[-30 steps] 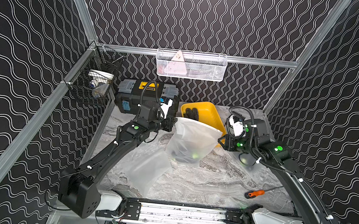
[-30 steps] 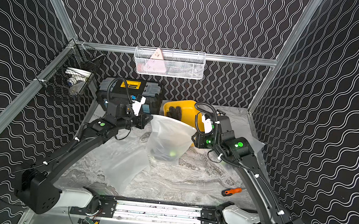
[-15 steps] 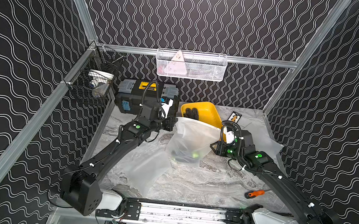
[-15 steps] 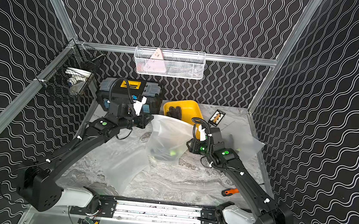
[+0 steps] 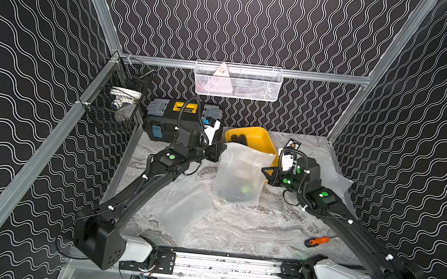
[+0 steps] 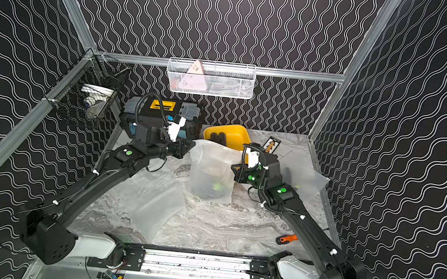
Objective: Place the eggplant in a zip-top bag and seal the zipper
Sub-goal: Place the zipper food storage bag at the center of the board.
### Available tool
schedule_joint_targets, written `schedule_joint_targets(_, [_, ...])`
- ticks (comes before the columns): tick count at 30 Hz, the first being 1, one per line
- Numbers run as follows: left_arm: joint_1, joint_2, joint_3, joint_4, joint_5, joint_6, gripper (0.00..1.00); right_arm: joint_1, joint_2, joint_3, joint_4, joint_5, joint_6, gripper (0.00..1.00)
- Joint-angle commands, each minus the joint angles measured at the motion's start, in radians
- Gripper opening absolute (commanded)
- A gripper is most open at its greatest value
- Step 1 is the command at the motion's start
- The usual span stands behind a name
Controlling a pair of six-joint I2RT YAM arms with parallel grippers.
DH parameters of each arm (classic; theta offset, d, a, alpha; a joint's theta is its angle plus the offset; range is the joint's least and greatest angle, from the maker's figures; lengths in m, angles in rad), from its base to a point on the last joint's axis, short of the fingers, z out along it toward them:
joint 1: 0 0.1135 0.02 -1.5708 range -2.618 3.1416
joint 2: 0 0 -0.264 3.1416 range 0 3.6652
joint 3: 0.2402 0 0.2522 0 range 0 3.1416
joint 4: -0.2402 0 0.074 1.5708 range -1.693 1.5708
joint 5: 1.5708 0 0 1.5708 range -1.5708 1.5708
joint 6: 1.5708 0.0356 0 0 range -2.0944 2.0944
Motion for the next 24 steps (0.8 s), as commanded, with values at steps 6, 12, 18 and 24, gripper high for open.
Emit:
schedule_joint_targets(6, [-0.045,-0.130,0.022,-0.066,0.008,0.026,0.00,0.011,-0.151,0.094,-0.155,-0.229,0.045,0.00])
schedule_joint_targets(12, [-0.063,-0.204,0.015,-0.116,0.052,0.010,0.00,0.076,-0.239,0.113,-0.256,-0.397,0.078,0.00])
schedule_joint_targets(18, [-0.083,-0.177,0.019,-0.120,0.054,-0.006,0.00,0.123,-0.247,0.111,-0.357,-0.369,0.084,0.00])
schedule_joint_targets(24, [-0.234,0.007,0.010,-0.069,-0.009,0.004,0.00,0.120,-0.167,0.099,-0.605,0.059,0.083,0.00])
